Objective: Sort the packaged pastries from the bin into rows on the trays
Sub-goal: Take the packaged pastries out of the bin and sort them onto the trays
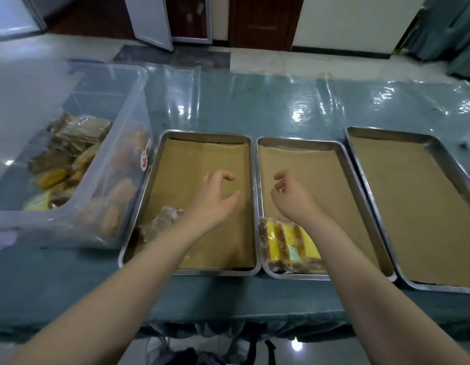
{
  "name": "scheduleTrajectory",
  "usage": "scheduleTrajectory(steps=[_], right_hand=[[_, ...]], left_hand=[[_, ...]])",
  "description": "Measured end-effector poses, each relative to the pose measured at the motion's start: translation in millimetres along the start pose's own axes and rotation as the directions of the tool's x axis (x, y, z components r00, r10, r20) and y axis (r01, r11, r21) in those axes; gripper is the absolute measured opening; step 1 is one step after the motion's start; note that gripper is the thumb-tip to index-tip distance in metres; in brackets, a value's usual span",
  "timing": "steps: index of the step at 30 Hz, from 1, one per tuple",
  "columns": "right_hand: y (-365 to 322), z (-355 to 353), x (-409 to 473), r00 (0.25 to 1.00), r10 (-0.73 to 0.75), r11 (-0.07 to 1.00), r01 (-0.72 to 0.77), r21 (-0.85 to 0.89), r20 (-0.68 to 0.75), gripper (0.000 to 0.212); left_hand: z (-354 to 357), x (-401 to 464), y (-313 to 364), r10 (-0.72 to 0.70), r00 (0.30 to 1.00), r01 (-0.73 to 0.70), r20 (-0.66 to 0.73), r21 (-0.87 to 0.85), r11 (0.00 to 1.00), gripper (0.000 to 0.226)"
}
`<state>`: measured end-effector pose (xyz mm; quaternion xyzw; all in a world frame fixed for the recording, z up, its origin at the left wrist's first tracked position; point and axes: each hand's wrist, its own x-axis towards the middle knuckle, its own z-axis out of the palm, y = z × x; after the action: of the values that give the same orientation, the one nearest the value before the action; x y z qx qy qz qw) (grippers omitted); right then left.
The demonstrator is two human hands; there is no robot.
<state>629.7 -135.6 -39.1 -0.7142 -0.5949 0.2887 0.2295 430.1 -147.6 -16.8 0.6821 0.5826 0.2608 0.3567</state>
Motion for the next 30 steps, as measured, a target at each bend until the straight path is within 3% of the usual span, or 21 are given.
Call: scheduleTrajectory(steps=[8, 20, 25, 30], right_hand=[[-147.7, 29.5, 21.1, 0.973, -0.203, 0.963, 0.218, 0.156, -0.107, 0.024], [-316.7, 121.7, 41.0, 0.922, -0.384, 0.907, 0.369, 0.204, 0.039, 0.019], [-355.9, 162.9, 63.5, 0.919, -0.373, 0.928, 0.367, 0.064, 0.128, 0.025], [-376.5, 200.9, 97.3, 0.932, -0.243, 0.944, 0.291, -0.157, 0.268, 0.041]], left_hand=[[-131.5, 19.2, -7.2, 0.166, 0.965, -0.174, -0.201, -0.021, 0.985, 0.024], [-307.6, 27.4, -106.8, 0.083, 0.955, -0.067, -0.285, 0.066, 0.996, 0.025], [-367.2, 51.8, -167.2, 0.014, 0.948, 0.044, -0.319, 0.173, 0.984, 0.033], [-398.9, 77.4, -209.8, -0.118, 0.954, 0.183, -0.274, 0.228, 0.956, 0.043]])
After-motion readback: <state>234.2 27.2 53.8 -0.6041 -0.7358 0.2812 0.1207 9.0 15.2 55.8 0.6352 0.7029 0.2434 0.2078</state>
